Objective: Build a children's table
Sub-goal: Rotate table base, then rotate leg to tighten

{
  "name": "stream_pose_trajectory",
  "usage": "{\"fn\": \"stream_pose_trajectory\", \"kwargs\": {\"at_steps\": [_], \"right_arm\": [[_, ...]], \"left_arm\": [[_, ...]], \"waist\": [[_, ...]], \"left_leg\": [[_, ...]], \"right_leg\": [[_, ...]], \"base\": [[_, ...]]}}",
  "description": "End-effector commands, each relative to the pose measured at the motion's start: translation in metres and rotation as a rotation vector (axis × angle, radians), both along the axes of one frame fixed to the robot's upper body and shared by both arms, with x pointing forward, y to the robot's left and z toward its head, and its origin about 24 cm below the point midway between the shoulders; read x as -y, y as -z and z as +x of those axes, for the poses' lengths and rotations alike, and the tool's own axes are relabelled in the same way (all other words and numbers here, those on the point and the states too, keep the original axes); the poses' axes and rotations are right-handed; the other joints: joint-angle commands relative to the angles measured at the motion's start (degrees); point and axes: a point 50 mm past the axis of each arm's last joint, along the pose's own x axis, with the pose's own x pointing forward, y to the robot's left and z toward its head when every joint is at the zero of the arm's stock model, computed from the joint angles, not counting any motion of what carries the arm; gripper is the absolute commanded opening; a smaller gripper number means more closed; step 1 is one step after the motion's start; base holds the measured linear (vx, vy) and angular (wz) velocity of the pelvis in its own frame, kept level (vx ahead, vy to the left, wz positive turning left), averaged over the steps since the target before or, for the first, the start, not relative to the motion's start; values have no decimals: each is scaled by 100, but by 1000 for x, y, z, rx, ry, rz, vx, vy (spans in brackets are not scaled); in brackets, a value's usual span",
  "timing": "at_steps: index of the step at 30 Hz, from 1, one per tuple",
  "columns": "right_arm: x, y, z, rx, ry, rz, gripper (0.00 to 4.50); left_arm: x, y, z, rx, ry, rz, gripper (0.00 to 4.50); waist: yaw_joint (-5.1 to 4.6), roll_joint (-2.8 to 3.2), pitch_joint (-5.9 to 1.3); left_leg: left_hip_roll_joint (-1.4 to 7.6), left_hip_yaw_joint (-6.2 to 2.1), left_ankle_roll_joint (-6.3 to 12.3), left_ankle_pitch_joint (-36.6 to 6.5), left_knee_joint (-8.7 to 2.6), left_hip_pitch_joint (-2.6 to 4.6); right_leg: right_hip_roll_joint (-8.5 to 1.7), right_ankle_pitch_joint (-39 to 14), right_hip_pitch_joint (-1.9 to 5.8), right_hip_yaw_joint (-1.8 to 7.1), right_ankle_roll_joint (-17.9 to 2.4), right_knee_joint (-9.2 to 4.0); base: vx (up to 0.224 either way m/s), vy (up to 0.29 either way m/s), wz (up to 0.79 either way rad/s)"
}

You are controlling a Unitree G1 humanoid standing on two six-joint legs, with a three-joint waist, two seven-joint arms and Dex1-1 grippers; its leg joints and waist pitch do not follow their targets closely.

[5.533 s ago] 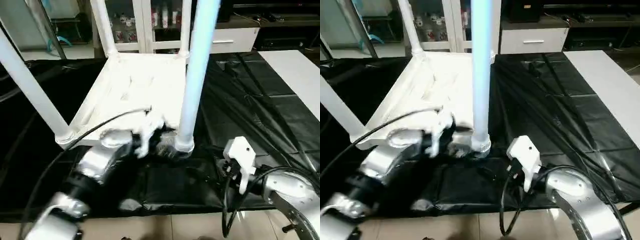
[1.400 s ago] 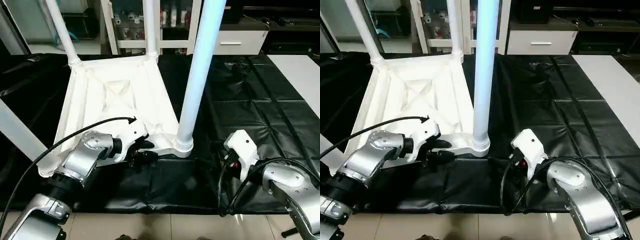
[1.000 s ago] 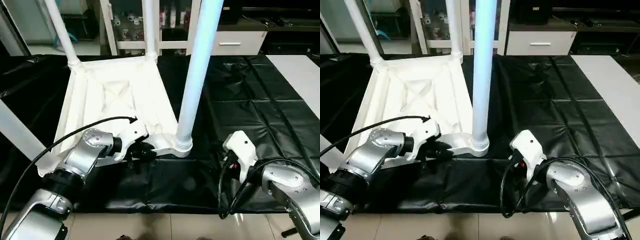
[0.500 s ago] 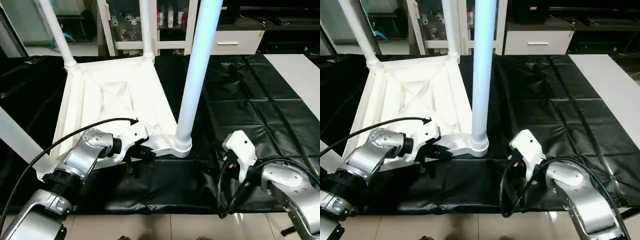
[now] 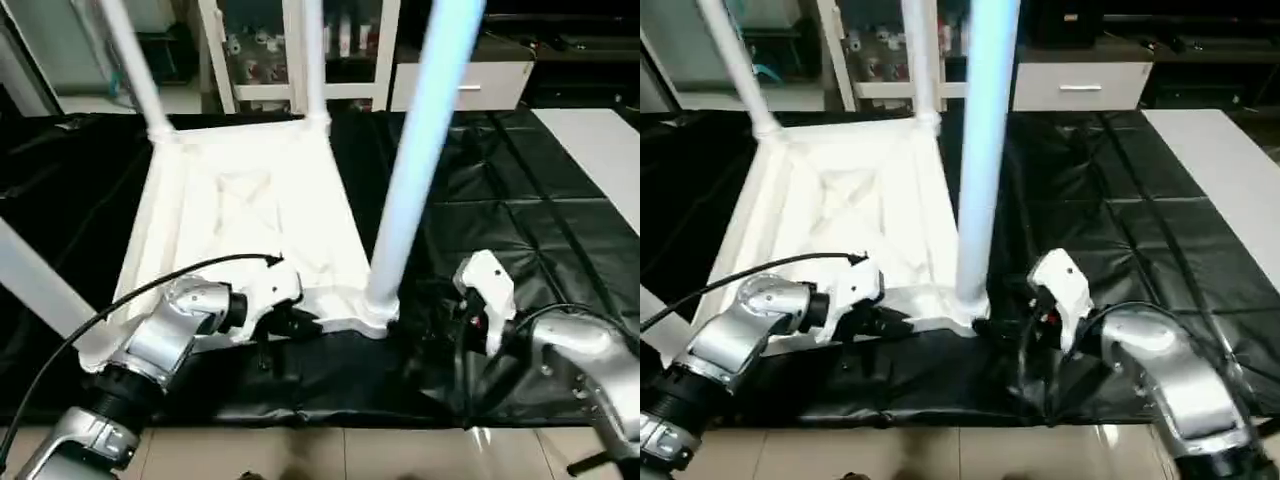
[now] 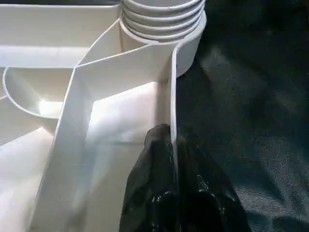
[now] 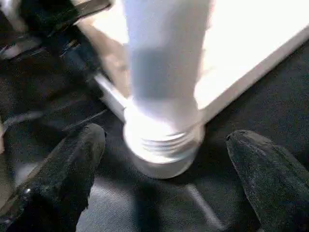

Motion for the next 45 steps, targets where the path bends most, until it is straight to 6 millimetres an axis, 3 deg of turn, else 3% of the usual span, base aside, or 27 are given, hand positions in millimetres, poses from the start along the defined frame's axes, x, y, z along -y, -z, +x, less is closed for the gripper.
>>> {"fn": "stream_pose_trajectory", "kwargs": {"at_steps": [1, 7, 8, 20, 37, 45], "right_arm": [[-3, -2, 4, 24, -57, -36, 445], [-6, 1, 16, 28, -76, -72, 445], [-8, 1, 19, 32, -77, -73, 445], [-18, 3, 28, 36, -113, -39, 445], [-23, 7, 30, 41, -138, -6, 286], [-22, 11, 27, 34, -159, -11, 268]], "left_arm": [[18, -2, -6, -2, 87, -54, 0], [20, -3, -6, 6, 114, -47, 0], [21, -4, -6, 5, 121, -50, 0], [23, -4, -8, 4, 131, -48, 0], [20, -3, -8, -4, 133, -36, 0], [16, -2, -8, -3, 133, -22, 0]], "waist": [[-28, -129, -306], [4, -126, -327], [4, -153, -336], [34, -155, -337], [36, -153, -337], [37, -165, -336]], "left_leg": [[315, -139, 288, -1012, -500, 61], [309, -124, 388, -734, -472, 59], [304, -123, 407, -693, -467, 53], [308, -118, 480, -596, -457, 50], [308, -122, 442, -671, -465, 51], [306, -121, 475, -633, -461, 43]], "right_leg": [[-277, -1178, 174, 214, -1452, -419], [-268, -810, 177, 208, -1566, -377], [-266, -764, 189, 202, -1584, -368], [-268, -712, 189, 198, -1611, -348], [-268, -830, 188, 196, -1587, -353], [-269, -801, 190, 196, -1590, -350]], "base": [[0, 0, 0], [0, 0, 0], [0, 0, 0], [0, 0, 0], [0, 0, 0], [0, 0, 0]]}}
